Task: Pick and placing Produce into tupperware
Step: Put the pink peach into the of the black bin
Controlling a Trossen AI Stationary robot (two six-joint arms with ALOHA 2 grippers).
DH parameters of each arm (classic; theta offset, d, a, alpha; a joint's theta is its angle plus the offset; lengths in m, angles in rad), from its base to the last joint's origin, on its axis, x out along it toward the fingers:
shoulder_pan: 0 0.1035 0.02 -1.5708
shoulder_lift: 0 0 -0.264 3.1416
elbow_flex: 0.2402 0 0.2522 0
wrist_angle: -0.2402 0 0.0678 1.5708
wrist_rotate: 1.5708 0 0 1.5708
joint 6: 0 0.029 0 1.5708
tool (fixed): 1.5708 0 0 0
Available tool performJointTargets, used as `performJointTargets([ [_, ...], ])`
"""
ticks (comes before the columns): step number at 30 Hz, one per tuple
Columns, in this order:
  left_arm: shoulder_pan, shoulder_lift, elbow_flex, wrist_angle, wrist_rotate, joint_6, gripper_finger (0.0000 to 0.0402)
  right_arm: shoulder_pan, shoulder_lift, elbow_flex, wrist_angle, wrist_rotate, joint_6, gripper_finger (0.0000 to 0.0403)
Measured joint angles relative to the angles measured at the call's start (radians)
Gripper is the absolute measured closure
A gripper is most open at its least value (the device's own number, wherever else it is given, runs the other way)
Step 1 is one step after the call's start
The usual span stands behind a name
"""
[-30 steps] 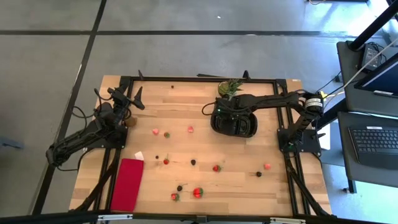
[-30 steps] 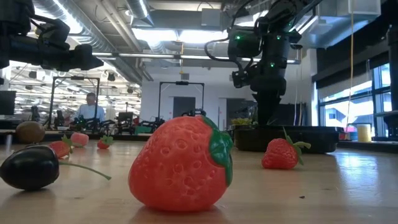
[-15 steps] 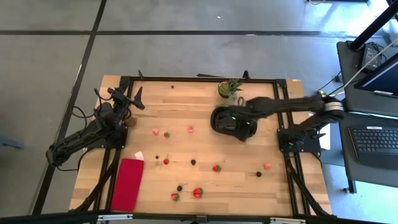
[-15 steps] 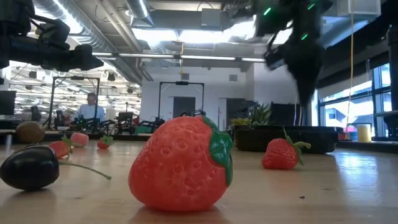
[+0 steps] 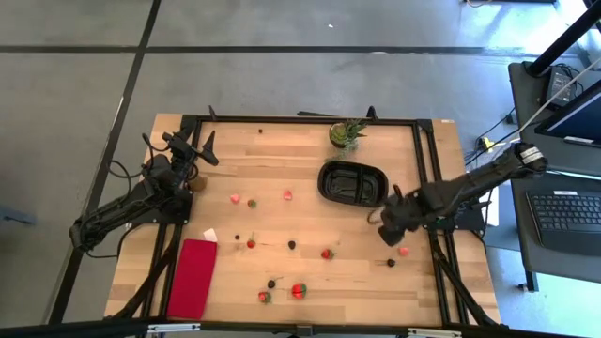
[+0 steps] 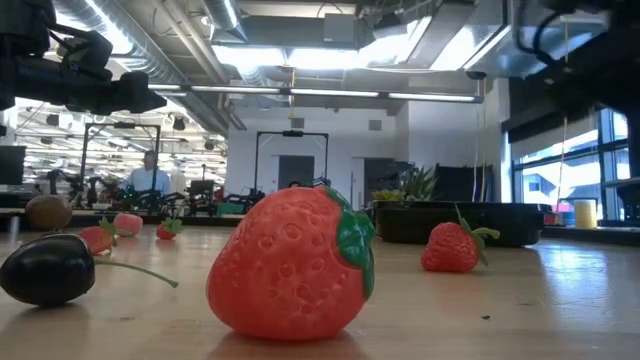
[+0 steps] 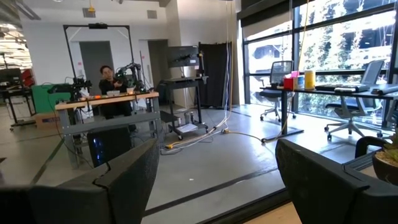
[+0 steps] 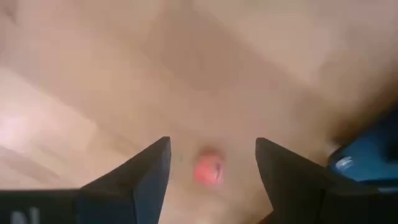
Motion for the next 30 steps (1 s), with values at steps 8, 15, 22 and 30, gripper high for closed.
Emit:
performJointTargets([
  [8, 0.0, 0.0, 0.0, 0.0, 0.0, 0.0, 0.0086, 0.164, 0.021, -0.042, 0.139, -0.008, 0.188, 0.0166],
  [15, 0.0, 0.0, 0.0, 0.0, 0.0, -0.008, 0.0086, 0.249, 0.051, -0.041, 0.108, 0.01, 0.278, 0.0166],
  [22, 0.0, 0.0, 0.0, 0.001, 0.0, -0.025, 0.0086, 0.278, 0.157, -0.041, 0.105, 0.009, 0.276, 0.0166],
  [30, 0.0, 0.0, 0.0, 0.001, 0.0, -0.025, 0.0086, 0.293, 0.237, -0.04, 0.133, -0.007, 0.276, 0.0166],
])
